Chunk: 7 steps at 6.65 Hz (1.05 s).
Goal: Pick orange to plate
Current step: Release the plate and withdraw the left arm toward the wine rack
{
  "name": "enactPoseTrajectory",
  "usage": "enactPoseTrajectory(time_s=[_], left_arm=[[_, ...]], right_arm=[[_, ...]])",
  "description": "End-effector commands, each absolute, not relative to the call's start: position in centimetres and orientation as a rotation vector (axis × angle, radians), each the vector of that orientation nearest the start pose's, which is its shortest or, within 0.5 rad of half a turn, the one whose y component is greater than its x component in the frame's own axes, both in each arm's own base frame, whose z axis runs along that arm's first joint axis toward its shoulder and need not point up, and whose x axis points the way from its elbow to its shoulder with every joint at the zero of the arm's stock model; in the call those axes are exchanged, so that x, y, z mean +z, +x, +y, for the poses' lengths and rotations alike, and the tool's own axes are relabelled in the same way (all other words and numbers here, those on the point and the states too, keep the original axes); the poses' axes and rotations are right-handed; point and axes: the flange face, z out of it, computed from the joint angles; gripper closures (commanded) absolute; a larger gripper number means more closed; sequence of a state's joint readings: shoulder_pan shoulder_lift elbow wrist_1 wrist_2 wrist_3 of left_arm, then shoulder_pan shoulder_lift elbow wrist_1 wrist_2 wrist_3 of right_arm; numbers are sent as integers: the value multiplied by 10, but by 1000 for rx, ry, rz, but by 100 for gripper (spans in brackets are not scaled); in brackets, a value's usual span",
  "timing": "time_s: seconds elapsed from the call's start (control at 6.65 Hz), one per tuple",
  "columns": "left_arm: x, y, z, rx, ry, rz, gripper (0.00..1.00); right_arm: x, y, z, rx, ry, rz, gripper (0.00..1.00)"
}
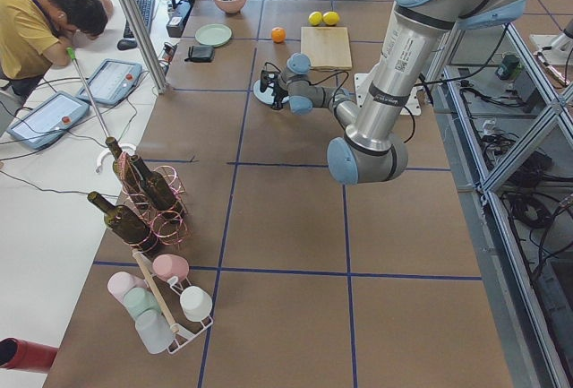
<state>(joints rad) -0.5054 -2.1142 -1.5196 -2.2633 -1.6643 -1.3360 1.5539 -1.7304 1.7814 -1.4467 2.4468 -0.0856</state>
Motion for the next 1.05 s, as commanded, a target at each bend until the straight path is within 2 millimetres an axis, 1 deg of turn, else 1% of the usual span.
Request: enactPoseTrajectory(time_s=[0.0, 0.15, 0.3, 0.45, 0.6, 0.75, 0.9], left_arm=[[285, 453, -476, 14, 384, 1023, 0], [288, 376, -496, 130, 418, 925, 0], [314, 299, -516, 219, 450, 820, 0], [360, 205, -539, 272, 434, 796, 0], [423, 112, -544, 335, 423, 783, 0], [489, 45, -536, 339, 377, 741, 0], [532, -1, -528, 327, 281, 699, 0]], right_arm=[[580, 49, -455, -195, 247, -867, 0], [574, 49, -461, -201, 259, -858, 0], [565, 45, -470, -212, 265, -861, 0], [551, 29, -483, -204, 255, -864, 0], [529, -3, -503, -193, 239, -844, 0], [509, -35, -518, -213, 232, -846, 0], [488, -58, -531, -218, 211, -852, 0]])
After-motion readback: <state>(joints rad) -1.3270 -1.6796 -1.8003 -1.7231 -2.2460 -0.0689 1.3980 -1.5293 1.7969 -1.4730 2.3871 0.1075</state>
